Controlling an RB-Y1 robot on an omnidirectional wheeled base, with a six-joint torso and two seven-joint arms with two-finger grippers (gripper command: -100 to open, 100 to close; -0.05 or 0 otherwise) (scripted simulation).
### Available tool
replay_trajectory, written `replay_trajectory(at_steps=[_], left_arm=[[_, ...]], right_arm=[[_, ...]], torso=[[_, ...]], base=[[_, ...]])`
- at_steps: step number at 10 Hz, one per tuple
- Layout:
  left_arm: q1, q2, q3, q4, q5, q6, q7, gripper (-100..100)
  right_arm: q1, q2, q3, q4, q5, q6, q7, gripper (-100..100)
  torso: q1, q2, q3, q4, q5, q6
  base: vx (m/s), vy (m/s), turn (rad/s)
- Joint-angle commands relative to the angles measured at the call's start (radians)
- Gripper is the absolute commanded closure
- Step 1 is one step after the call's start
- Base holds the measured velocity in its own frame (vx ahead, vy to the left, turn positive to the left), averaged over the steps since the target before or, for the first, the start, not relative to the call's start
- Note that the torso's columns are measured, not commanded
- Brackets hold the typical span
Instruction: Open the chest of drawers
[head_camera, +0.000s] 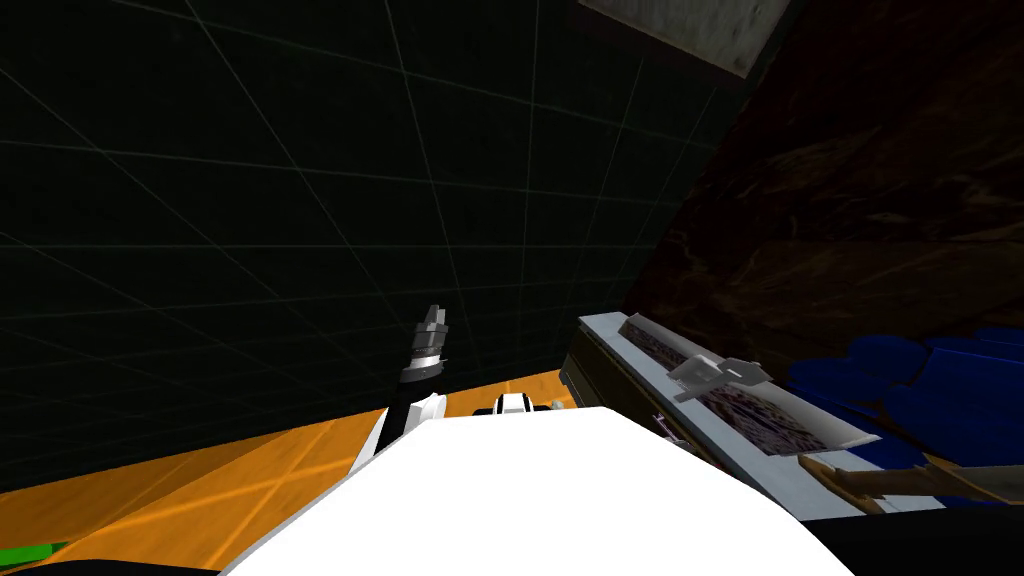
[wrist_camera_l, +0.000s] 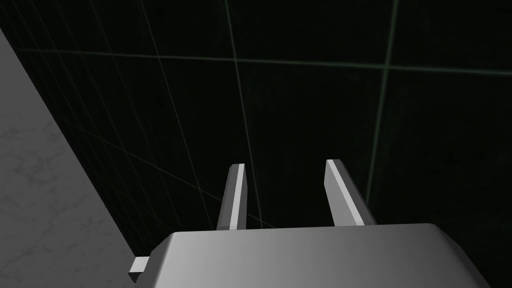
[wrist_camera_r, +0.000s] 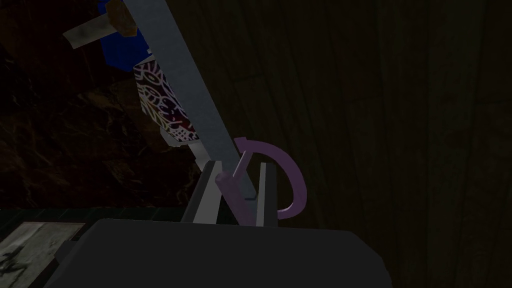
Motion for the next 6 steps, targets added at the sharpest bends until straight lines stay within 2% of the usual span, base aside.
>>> replay_trajectory(at_steps=[1,3,4,5,6], left_arm=[[0.000,0.000,0.000,0.000,0.000,0.000,0.000,0],[0.000,0.000,0.000,0.000,0.000,0.000,0.000,0],[0.000,0.000,0.000,0.000,0.000,0.000,0.000,0],[0.000,0.000,0.000,0.000,0.000,0.000,0.000,0],[0.000,0.000,0.000,0.000,0.000,0.000,0.000,0]], right_arm=[[0.017,-0.032,0.047,0.004,-0.081,-0.009,-0.007,100],[0.017,-0.032,0.047,0.004,-0.135,-0.009,-0.007,100],[0.016,-0.074,0.091,0.031,-0.165,-0.005,-0.027,100],[0.016,-0.074,0.091,0.031,-0.197,-0.005,-0.027,100],[0.016,-0.074,0.091,0.031,-0.226,-0.005,-0.027,100]], torso=[[0.003,0.003,0.002,0.003,0.001,-0.006],[0.004,0.002,0.001,0.002,0.002,-0.004],[0.001,0.002,0.001,0.001,0.001,0.000],[0.004,0.004,0.003,0.004,0.002,-0.007],[0.006,0.003,0.003,0.004,0.002,-0.006]], base=[[-0.062,0.068,0.282],[-0.017,0.022,0.044],[-0.052,0.071,0.322],[-0.064,0.076,0.244],[-0.024,0.037,0.057]])
